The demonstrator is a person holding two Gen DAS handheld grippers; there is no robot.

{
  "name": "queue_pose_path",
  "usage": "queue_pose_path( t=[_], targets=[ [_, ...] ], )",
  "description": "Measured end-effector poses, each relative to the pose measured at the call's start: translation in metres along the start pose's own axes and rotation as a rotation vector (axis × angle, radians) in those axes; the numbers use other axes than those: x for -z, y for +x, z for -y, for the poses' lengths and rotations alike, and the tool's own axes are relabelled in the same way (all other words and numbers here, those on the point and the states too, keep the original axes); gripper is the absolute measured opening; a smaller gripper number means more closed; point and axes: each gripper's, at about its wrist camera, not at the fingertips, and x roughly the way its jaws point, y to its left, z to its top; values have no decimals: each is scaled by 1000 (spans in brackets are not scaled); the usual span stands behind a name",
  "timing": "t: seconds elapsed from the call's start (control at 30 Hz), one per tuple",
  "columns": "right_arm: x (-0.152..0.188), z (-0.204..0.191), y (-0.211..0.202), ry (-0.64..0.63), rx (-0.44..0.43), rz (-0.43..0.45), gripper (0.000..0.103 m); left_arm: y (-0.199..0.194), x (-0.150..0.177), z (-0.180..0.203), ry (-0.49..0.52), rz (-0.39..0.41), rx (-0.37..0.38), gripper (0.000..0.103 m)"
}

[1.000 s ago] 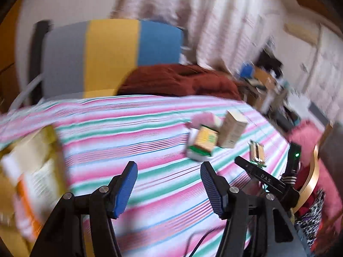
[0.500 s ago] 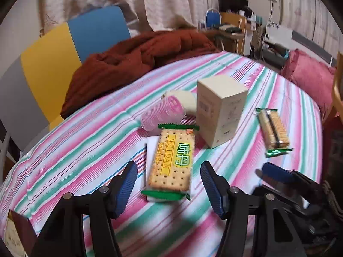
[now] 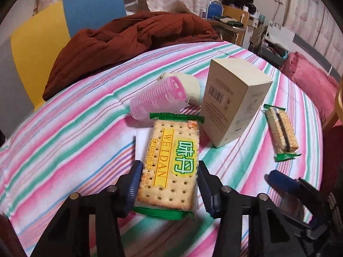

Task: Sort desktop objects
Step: 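Return to the pile and close the left gripper on the WEIDAN cracker pack, then grasp the white foam block with the right gripper while the left gripper holds the cracker pack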

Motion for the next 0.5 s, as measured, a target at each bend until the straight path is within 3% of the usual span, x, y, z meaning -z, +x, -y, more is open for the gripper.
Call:
queue_pose_path(
  t=[0.2,0.5],
  targets=[
    [-3,-11,9,-67,71,-69,84,-44,41,-23,-163,89,-19,49],
    [-15,-51,45,-220,156,-236,86,-95,112,-41,-224,145,-199,49]
  ],
)
